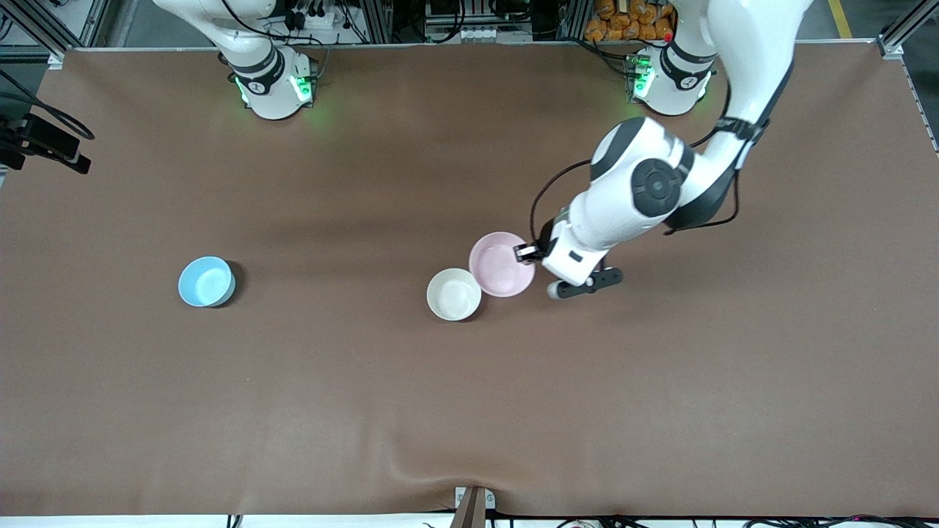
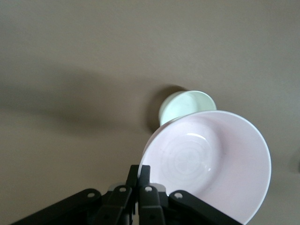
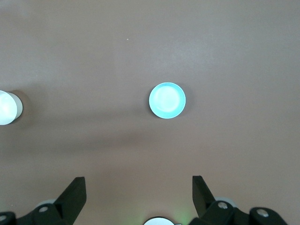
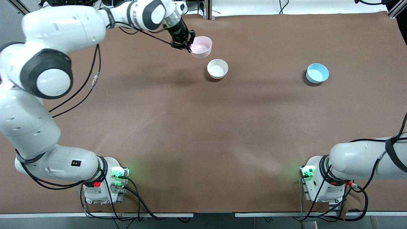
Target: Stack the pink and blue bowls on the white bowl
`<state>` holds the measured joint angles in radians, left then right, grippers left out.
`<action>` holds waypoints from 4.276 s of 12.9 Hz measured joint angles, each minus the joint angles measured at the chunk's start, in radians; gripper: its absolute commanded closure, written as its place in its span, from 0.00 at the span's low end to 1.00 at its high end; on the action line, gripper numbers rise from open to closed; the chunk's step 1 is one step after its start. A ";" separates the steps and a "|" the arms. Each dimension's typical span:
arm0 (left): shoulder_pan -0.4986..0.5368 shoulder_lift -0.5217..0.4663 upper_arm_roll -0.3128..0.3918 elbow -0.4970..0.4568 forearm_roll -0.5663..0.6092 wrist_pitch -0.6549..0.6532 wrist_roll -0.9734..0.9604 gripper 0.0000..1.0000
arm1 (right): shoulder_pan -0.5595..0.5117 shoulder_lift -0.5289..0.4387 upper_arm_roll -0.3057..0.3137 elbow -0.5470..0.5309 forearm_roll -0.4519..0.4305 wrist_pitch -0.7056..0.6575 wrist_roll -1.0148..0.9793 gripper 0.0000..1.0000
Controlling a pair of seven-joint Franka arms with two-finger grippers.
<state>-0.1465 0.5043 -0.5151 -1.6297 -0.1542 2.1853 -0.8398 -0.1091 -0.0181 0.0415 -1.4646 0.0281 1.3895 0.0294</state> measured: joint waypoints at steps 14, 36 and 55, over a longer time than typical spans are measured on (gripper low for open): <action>-0.293 0.247 0.204 0.143 0.001 0.127 -0.049 1.00 | -0.074 0.185 -0.002 -0.004 -0.029 0.007 -0.003 0.00; -0.293 0.289 0.231 0.194 0.108 0.192 -0.045 0.00 | -0.235 0.442 -0.003 -0.586 0.062 0.910 -0.261 0.42; 0.255 -0.448 0.243 0.204 0.157 -0.685 0.422 0.00 | -0.219 0.412 0.062 -0.510 0.156 0.729 -0.263 1.00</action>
<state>0.1087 0.0559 -0.2719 -1.4253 0.0024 1.4999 -0.4178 -0.3281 0.3936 0.1034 -1.9744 0.1842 2.1188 -0.2339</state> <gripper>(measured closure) 0.000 0.974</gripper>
